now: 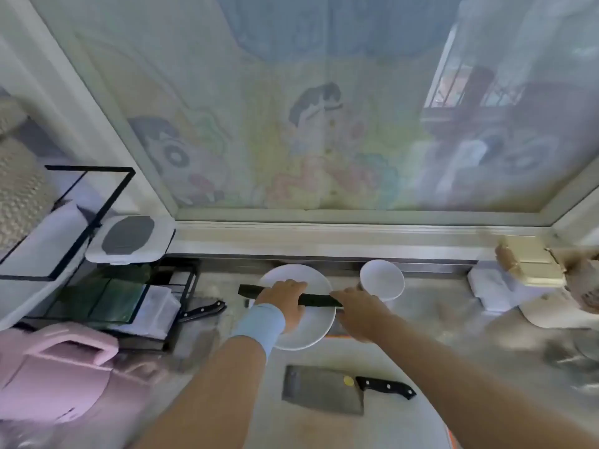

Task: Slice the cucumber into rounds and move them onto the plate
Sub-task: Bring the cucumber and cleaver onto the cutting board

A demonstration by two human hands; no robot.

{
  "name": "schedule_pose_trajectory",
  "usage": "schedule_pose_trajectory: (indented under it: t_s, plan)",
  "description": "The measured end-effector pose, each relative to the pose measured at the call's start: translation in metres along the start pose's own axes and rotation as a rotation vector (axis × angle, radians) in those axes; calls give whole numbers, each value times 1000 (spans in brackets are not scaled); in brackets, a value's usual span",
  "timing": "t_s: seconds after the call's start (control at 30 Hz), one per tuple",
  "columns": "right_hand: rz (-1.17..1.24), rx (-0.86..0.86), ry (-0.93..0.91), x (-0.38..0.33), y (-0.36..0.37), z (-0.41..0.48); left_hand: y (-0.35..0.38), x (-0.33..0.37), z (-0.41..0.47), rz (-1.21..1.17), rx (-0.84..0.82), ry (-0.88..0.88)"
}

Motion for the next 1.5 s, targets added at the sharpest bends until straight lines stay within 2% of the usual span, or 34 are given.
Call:
schedule_pose_trajectory:
  t_s: [0.2,0.3,0.43,0.53,0.63,0.73,0.93,1.1,1.23,1.4,1.5]
  plan:
    - [-146,-43,-42,18,34,51,29,-10,55,75,-74,-51]
    - [-201,-37,1,23,53,66,43,-20,75,140,-86,-48]
    - [-114,-32,34,27,64,70,56,-32,84,185,-68,-9]
    - [-7,63,32,31,56,64,52,-38,80,188,-10,11]
    - [39,91,-29,25,41,46,44,-36,66,168,30,44]
    - [76,87,-44,17,30,18,46,-31,39,64,-5,55]
    - [189,-11,70,-2,49,-43,69,-21,-23,0,-87,90]
    - [134,-115,78,-23,93,-87,114,-23,-67,-41,-179,91]
    - [33,-98,47,-40,116,-110,141,-25,-89,17,-204,96]
    - [-73,-88,7,-47,137,-120,165,-30,-107,-17,-145,101]
    - [39,-54,-4,-40,134,-122,173,-34,-113,-46,-84,121]
Point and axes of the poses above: each hand's wrist, its own z-axis towards the middle knuckle, its own y-axis out of the palm, x = y × z, the point moved 6 cm from there along z, towards the middle knuckle, and after that the axes turned 5 degrees about -z, right-handed, at the moved point
